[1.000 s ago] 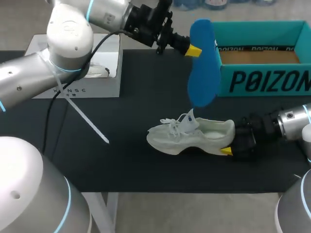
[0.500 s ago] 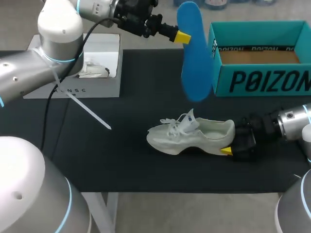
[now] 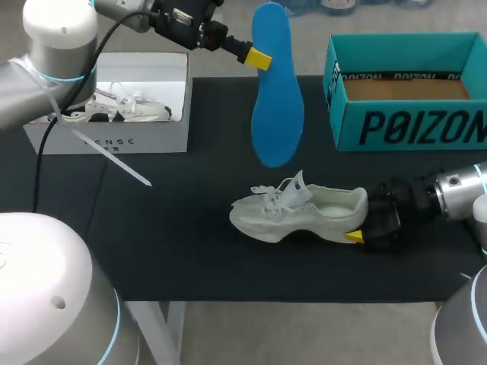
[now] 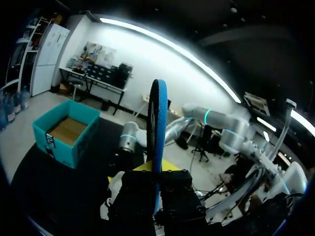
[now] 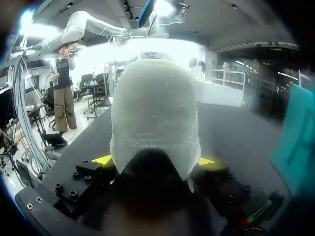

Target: Take the shoe out of the shoebox, open the shoe tongue, remove and reinsert the insole, then place the shoe into the shoebox

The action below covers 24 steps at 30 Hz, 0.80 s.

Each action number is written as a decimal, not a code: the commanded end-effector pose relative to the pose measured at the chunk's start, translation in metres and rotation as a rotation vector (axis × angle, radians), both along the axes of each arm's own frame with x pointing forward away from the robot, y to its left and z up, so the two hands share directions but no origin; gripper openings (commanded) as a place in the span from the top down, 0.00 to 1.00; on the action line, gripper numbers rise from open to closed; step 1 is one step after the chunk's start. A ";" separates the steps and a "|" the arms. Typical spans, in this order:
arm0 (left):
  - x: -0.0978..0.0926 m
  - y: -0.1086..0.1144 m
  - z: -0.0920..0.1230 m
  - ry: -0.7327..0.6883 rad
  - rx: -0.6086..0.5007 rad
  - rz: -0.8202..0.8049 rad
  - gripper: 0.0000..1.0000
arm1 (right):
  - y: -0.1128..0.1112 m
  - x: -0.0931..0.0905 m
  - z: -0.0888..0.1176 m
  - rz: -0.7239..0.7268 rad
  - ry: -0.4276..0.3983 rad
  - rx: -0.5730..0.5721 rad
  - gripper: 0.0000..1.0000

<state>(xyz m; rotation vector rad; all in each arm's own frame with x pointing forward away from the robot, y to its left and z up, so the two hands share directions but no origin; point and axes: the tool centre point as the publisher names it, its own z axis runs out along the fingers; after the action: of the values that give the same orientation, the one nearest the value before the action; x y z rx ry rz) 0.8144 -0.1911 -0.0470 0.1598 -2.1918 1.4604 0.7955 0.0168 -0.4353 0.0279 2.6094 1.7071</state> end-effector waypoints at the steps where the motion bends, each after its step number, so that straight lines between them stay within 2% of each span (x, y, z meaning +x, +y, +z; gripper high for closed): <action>1: -0.007 0.014 -0.001 0.008 0.004 0.000 1.00 | 0.003 0.000 -0.005 -0.002 0.000 -0.004 1.00; 6: -0.014 0.015 -0.002 0.004 0.040 -0.065 1.00 | 0.003 0.000 -0.005 -0.002 0.000 -0.004 1.00; 16: -0.014 0.015 -0.002 0.004 0.040 -0.065 1.00 | 0.003 0.000 -0.005 -0.002 0.000 -0.004 1.00; 17: -0.014 0.015 -0.002 0.004 0.040 -0.065 1.00 | 0.003 0.000 -0.005 -0.002 0.000 -0.004 0.65; 18: -0.014 0.015 -0.002 0.004 0.040 -0.065 1.00 | 0.003 0.000 -0.005 -0.002 0.000 -0.004 0.00; 24: -0.014 0.015 -0.002 0.004 0.040 -0.065 1.00 | -0.003 0.000 -0.004 -0.008 -0.003 -0.011 0.00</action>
<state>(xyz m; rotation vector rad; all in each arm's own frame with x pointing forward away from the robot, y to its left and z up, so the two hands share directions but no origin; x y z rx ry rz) 0.7999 -0.1759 -0.0491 0.1057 -2.2023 1.3832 0.7961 0.0156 -0.4371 0.0301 2.6097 1.7006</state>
